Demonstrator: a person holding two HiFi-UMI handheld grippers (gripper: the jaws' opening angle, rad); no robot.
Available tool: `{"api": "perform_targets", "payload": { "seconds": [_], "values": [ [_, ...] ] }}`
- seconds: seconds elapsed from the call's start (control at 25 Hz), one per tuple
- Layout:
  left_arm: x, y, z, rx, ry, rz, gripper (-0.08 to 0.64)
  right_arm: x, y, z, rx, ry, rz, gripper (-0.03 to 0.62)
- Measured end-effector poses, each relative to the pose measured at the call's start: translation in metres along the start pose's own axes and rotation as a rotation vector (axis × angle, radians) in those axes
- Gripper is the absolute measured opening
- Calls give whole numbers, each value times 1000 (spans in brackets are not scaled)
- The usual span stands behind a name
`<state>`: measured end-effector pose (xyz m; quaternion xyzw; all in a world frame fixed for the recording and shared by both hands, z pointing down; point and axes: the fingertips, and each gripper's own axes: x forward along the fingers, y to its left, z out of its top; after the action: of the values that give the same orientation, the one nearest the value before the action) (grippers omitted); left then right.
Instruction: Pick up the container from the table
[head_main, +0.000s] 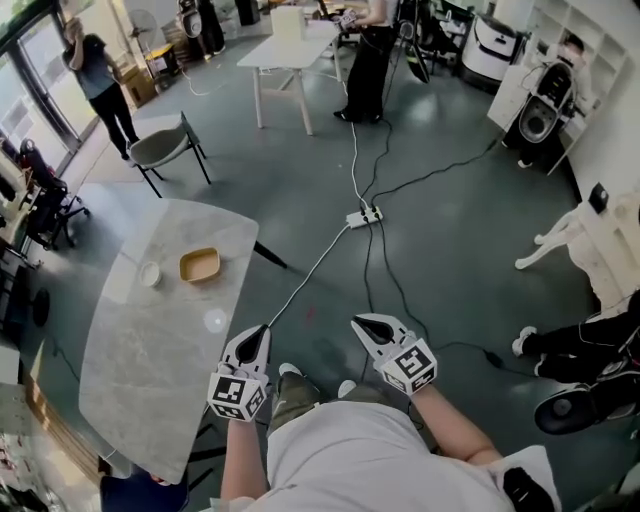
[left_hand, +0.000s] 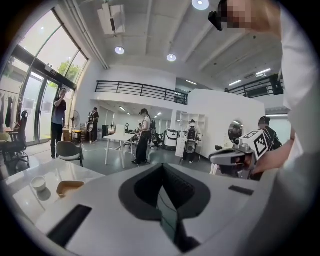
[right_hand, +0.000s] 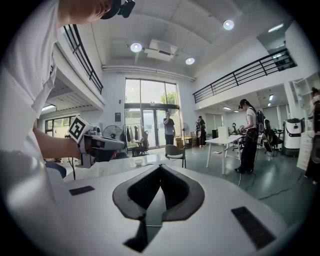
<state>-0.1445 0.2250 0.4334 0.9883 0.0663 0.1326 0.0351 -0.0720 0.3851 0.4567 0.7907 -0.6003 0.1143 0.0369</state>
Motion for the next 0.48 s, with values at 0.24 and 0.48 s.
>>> {"api": "perform_targets", "payload": {
  "seconds": [0.24,0.48],
  "values": [
    [51,26,-2,-26,27,-36,2,30,-32,-3,36,25,-37,12],
    [98,91,11,-28,36,-63,2,99,-61,14,31,51,-48,12]
  ]
}}
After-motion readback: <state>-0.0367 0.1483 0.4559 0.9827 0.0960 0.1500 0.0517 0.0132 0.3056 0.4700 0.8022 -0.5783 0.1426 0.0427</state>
